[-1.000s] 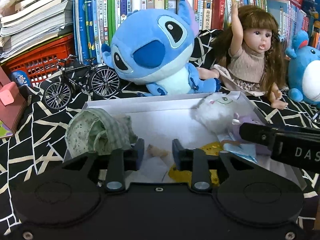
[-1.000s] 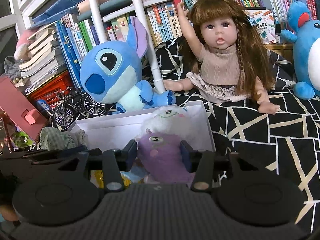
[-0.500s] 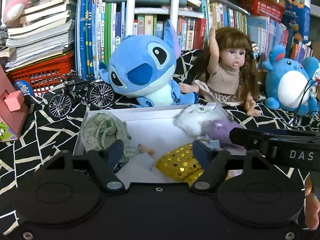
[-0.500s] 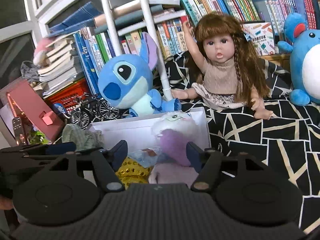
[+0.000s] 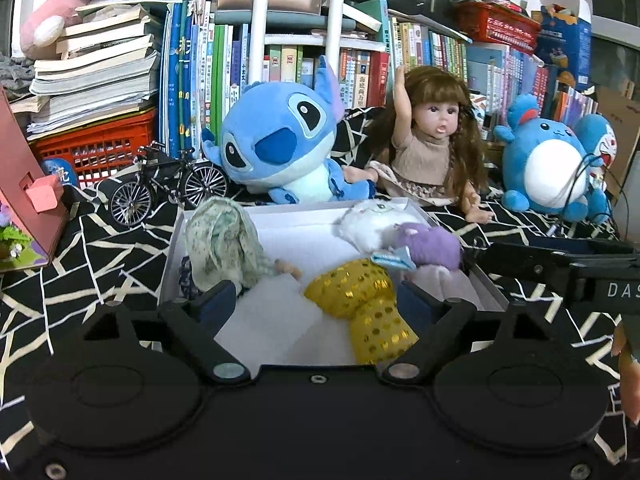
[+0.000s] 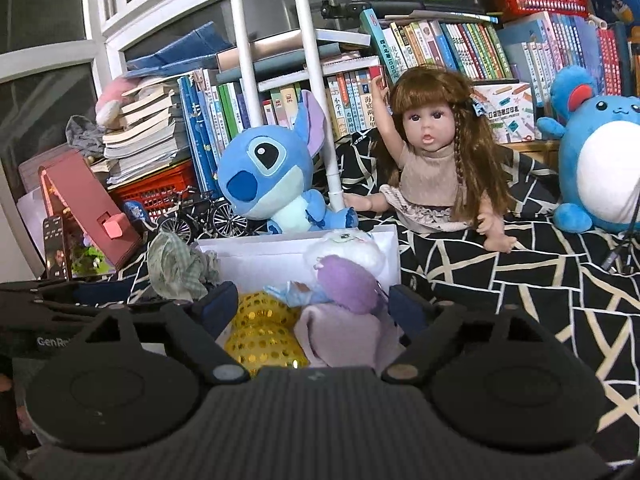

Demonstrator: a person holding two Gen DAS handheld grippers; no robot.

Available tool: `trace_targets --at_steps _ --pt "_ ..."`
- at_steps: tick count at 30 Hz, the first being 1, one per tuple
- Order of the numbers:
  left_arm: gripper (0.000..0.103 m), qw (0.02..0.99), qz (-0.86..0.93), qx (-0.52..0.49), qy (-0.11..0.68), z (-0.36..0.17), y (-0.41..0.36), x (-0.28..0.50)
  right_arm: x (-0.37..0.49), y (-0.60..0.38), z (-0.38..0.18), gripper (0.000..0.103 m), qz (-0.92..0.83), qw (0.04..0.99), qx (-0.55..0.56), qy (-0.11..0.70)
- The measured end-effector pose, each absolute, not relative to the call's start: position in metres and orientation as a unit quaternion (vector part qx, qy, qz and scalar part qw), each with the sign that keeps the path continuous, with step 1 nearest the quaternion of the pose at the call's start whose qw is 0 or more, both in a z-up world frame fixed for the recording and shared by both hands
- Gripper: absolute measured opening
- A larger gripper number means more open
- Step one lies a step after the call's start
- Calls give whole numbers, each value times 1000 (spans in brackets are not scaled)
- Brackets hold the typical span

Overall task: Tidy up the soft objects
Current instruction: 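Withdraw both open tools from the box back toward the pile, then grasp the pink checked cloth with the right tool while the left tool grasps the green-pink scrunchie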

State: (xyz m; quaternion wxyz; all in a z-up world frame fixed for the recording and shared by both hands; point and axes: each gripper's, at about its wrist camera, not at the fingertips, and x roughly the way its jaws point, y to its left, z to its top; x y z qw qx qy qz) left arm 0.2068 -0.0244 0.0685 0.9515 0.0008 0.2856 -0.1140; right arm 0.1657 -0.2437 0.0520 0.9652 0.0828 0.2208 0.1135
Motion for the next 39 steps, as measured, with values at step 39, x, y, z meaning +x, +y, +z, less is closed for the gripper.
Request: trace_targets --at_steps 39 --pt "93 944 -149 29 294 13 -14 97 115 -216 -12 103 113 953 -31 281"
